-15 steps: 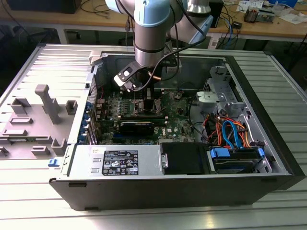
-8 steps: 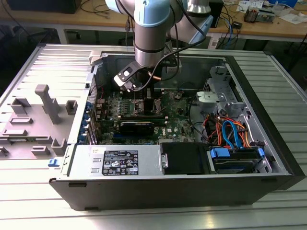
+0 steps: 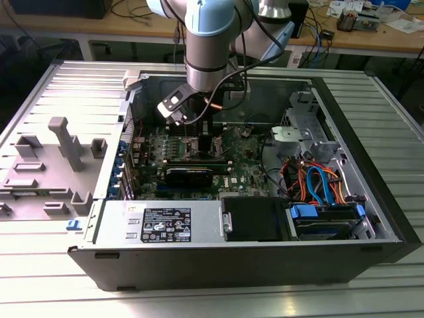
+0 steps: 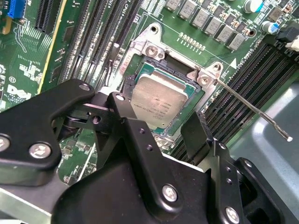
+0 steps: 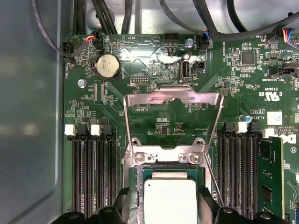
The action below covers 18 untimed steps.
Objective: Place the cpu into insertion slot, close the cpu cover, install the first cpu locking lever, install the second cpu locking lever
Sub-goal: 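Place the cpu into insertion slot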
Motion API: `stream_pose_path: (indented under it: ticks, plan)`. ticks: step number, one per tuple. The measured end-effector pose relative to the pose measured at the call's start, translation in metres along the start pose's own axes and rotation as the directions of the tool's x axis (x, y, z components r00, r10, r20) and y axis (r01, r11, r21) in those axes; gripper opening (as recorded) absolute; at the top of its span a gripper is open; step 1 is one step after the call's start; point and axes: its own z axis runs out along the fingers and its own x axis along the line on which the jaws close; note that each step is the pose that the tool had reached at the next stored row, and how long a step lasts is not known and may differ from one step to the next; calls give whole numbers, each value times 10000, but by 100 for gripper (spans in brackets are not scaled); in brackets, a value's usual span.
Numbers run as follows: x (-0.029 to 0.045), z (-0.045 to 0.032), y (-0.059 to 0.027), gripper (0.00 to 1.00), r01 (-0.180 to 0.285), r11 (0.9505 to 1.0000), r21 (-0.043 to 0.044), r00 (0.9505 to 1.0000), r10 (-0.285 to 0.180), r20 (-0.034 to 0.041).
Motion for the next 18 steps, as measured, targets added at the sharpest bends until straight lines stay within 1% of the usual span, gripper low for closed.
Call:
stream_pose_path:
  ticks: [10, 11, 12, 13, 14, 18]
  plan:
    - [9, 9, 0, 68, -22, 10000, 2, 10000, 22, 0]
    - [10, 10, 0, 69, -23, 10000, 1, 10000, 23, -1]
    - [10, 11, 0, 75, -22, 10000, 1, 10000, 22, -2]
    - [10, 11, 0, 75, -23, 10000, 1, 10000, 23, -1]
    - [10, 12, 0, 81, -22, 10000, 1, 10000, 22, -1]
    - [10, 13, 0, 81, -24, 10000, 1, 10000, 24, -1]
